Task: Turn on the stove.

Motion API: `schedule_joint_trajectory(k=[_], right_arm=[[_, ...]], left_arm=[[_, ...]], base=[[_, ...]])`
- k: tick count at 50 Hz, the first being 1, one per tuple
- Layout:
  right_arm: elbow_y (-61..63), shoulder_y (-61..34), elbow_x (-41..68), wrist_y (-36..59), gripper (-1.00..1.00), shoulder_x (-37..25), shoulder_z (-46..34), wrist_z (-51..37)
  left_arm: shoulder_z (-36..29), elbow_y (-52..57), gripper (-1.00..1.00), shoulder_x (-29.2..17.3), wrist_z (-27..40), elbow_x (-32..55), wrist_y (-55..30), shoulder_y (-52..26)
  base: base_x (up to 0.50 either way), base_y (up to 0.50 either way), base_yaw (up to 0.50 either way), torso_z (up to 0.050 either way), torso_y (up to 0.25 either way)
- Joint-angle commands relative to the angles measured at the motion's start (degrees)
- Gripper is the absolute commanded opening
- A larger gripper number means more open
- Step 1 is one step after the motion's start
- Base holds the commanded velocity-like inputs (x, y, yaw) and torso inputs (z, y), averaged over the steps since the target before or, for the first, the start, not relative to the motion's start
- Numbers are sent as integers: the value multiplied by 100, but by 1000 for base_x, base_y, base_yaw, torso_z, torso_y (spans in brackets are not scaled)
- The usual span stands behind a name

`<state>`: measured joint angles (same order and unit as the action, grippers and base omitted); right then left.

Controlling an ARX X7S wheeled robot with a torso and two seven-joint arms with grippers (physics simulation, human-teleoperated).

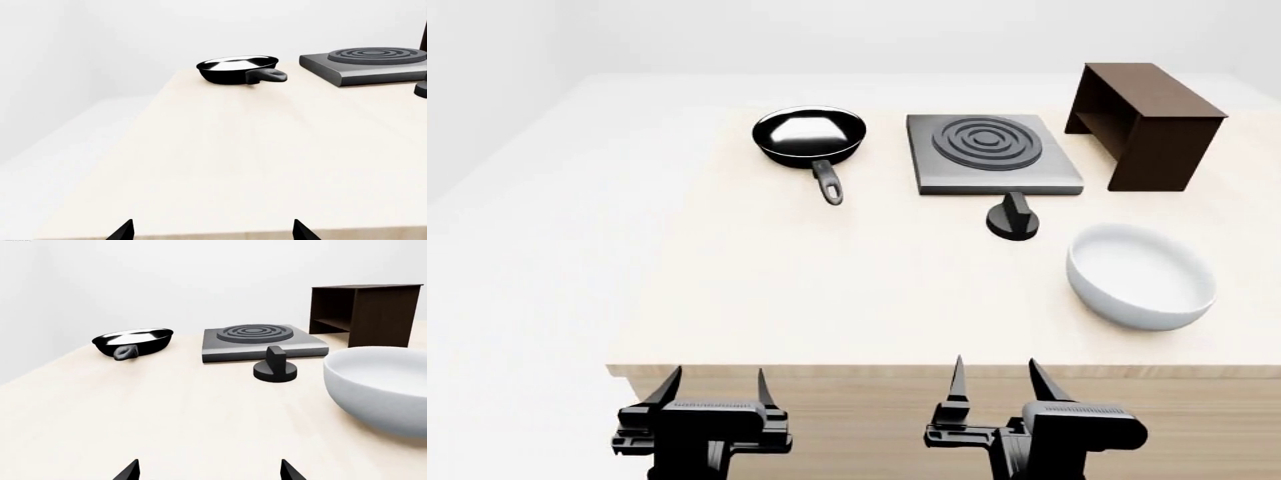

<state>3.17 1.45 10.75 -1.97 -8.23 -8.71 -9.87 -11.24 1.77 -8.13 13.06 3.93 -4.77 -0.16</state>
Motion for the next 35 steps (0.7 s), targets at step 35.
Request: schedule_joint_trajectory(k=[35], right_arm=[[115,100,281,-274,100,-143,-103,200]], left_arm=[[-72,14,100,-78,34,154,84,-41]], base=[[449,0,0,0,0]])
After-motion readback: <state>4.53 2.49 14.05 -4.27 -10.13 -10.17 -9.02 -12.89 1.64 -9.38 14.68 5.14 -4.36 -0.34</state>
